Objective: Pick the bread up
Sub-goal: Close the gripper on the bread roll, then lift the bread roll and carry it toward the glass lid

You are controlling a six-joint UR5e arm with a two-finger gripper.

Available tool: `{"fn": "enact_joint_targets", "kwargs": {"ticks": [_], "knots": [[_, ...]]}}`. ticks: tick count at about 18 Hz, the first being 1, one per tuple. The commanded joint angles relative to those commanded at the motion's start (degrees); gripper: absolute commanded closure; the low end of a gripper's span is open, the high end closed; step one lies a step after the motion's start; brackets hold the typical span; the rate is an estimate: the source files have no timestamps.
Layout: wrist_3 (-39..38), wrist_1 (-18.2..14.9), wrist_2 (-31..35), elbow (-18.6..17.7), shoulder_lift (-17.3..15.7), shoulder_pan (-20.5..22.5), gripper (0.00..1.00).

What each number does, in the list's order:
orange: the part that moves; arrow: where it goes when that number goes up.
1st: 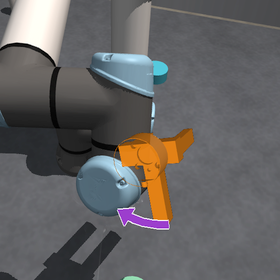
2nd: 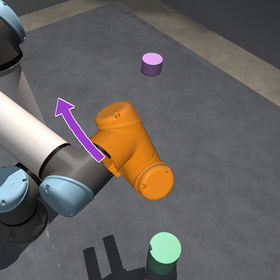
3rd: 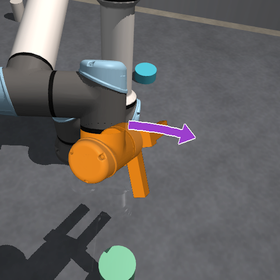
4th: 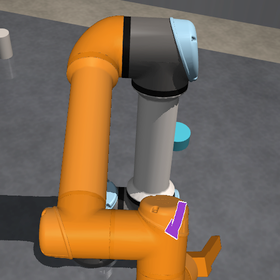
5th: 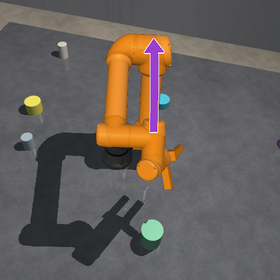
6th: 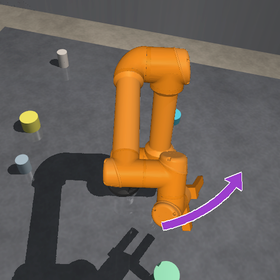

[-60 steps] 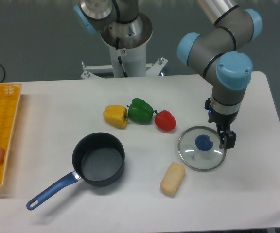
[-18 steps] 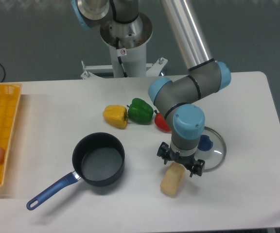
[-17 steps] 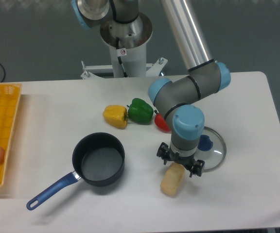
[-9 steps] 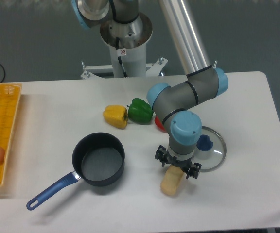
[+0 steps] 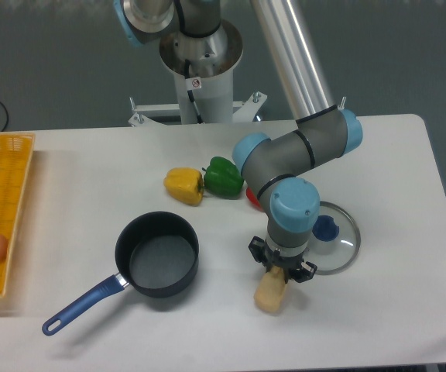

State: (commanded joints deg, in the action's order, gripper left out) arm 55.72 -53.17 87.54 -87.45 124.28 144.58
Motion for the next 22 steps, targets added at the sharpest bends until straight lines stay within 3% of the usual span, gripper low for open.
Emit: {"fn": "enact_joint_targets", "kwargs": {"ticks": [8, 11, 15, 22], "knots": [[3.86, -0.44, 0.00, -0.44, -2.90, 0.53, 0.79], [9.38, -1.23, 0.17, -0.61, -4.74, 1.66, 0.79], [18.96, -6.75, 0.35, -0.61, -8.08, 4.74, 0.79], [32.15, -12.21, 0.79, -0.35, -11.60, 8.43, 0.79]]}}
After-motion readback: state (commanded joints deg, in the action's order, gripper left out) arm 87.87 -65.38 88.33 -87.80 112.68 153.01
